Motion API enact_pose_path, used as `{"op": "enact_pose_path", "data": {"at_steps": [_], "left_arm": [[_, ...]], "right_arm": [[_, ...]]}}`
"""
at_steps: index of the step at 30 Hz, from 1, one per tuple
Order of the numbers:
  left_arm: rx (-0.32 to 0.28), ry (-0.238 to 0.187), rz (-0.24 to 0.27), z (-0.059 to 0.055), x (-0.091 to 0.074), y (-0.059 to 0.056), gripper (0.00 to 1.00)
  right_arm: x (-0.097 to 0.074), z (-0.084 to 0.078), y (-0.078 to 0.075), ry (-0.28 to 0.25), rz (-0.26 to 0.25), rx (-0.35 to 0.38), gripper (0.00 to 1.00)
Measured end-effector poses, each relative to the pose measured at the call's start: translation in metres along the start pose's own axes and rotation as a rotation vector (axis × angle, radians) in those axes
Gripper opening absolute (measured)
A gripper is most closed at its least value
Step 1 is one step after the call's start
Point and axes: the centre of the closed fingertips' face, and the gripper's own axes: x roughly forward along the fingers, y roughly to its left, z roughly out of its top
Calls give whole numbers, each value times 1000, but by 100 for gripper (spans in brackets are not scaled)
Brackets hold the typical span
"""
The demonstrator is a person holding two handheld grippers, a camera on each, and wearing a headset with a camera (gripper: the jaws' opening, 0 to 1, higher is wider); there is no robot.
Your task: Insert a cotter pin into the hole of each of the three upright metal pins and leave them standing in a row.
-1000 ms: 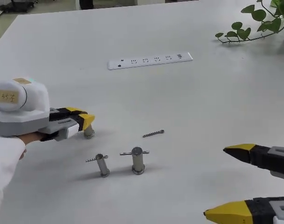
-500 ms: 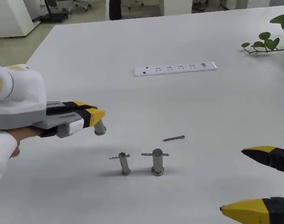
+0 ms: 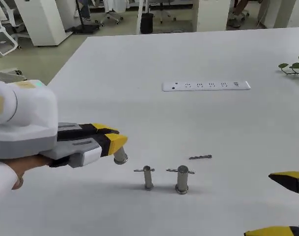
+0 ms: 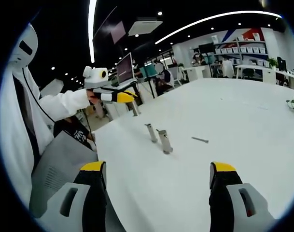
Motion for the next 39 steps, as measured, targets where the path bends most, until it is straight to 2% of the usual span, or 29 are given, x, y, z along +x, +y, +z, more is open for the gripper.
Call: {"op": "enact_pose_path", "data": {"at_steps": [5, 6, 7, 8, 12, 14, 18, 21, 26, 27, 31, 36, 39], "left_arm": [[1, -1, -11, -9, -3, -22, 9], [5, -1, -8, -10, -3, -23, 9], [22, 1, -5, -16, -2, -28, 9], [20, 1, -5, -17, -2, -29, 9], [-15, 12, -13, -35, 2, -40, 9], [2, 29, -19, -44, 5, -47, 9], [25, 62, -19, -60, 11, -53, 9], [8, 79, -28, -68, 15, -56, 9], [-1, 95, -30, -74, 23, -56, 9], [-20, 101, -30, -76, 26, -56, 9], [2, 111, -29, -80, 31, -55, 9], [-13, 118, -40, -85, 37, -57, 10], [8, 127, -38, -88, 39, -59, 10]], "right_arm": [[2, -6, -3, 21, -18, 18, 88], [2, -6, -4, 22, -18, 19, 88], [2, -6, -4, 23, -21, 24, 88], [2, -6, -4, 22, -21, 25, 88], [2, -5, -3, 20, -25, 32, 88], [1, -7, 0, 28, -17, 19, 88], [2, -9, 5, 42, -8, -19, 86], [3, -10, 8, 46, 1, -17, 86], [4, -13, 5, 60, -5, -7, 87], [4, -15, 4, 67, -7, -7, 86], [3, -18, -1, 85, -30, -23, 87], [1, -16, -5, 62, -43, 3, 87], [0, -17, -6, 65, -46, 12, 86]]}}
